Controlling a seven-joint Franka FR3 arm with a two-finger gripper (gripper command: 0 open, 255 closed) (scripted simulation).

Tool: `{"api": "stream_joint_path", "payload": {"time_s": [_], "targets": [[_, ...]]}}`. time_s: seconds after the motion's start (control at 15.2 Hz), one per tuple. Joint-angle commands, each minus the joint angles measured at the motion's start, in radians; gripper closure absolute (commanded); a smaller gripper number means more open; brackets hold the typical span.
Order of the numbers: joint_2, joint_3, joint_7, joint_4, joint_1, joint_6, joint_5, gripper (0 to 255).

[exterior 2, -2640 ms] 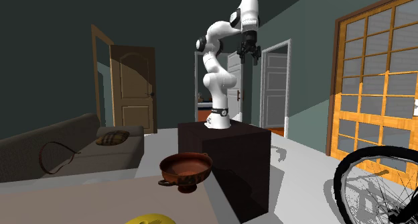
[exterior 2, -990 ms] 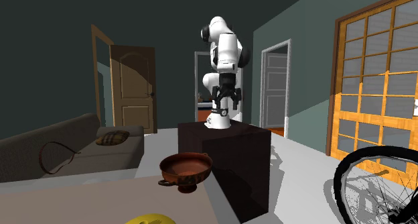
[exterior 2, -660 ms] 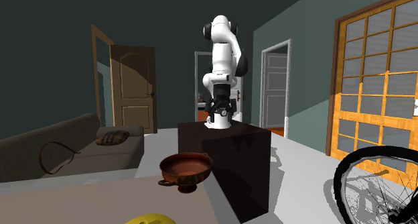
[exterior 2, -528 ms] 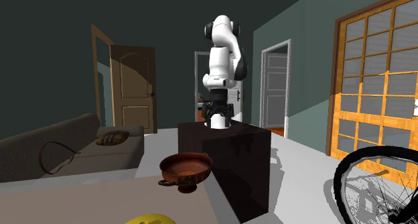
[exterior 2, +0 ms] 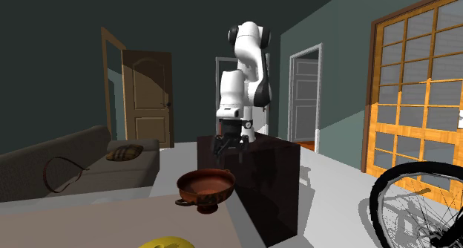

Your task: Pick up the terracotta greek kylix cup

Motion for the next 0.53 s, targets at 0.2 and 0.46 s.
{"api": "stream_joint_path", "payload": {"time_s": [0.2,0.46], "targets": [[0.079,0.049,-0.045,0.032,-0.047,0.049,0.050,0],[0.113,0.072,-0.060,0.042,-0.065,0.074,0.069,0]]}}
